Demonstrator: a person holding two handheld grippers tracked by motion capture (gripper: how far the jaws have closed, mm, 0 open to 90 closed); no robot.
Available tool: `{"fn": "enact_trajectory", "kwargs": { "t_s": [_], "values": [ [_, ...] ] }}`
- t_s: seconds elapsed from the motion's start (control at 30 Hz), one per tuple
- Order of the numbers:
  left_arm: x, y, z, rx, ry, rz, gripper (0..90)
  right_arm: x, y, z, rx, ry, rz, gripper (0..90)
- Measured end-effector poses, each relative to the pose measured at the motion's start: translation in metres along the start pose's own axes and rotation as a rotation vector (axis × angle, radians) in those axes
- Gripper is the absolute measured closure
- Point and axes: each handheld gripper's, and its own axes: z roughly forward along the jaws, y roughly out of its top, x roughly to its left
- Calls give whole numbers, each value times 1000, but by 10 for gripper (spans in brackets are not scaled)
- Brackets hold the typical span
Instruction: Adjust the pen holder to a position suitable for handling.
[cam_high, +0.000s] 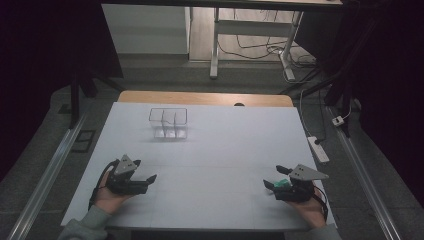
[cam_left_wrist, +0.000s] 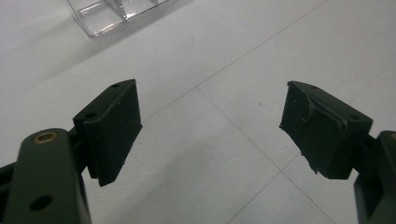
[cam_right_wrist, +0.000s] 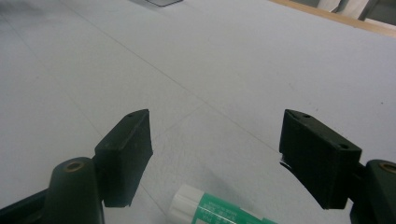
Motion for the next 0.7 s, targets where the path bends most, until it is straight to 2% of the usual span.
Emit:
{"fn": "enact_trajectory", "kwargs": {
  "t_s": [0.2, 0.37, 0.5, 0.7],
  "values": [
    [-1, -1, 0, 1, 5, 5, 197, 1, 0, 3, 28, -6, -13, 250],
    [-1, -1, 0, 2, 5, 4, 197, 1, -1, 4, 26, 3, -5, 250],
    [-1, -1, 1, 3, 5, 4, 198, 1, -1, 4, 30, -6, -12, 250],
    [0, 0, 1, 4, 13, 1, 201, -1, 0, 3, 31, -17, 5, 251]
  ]
}}
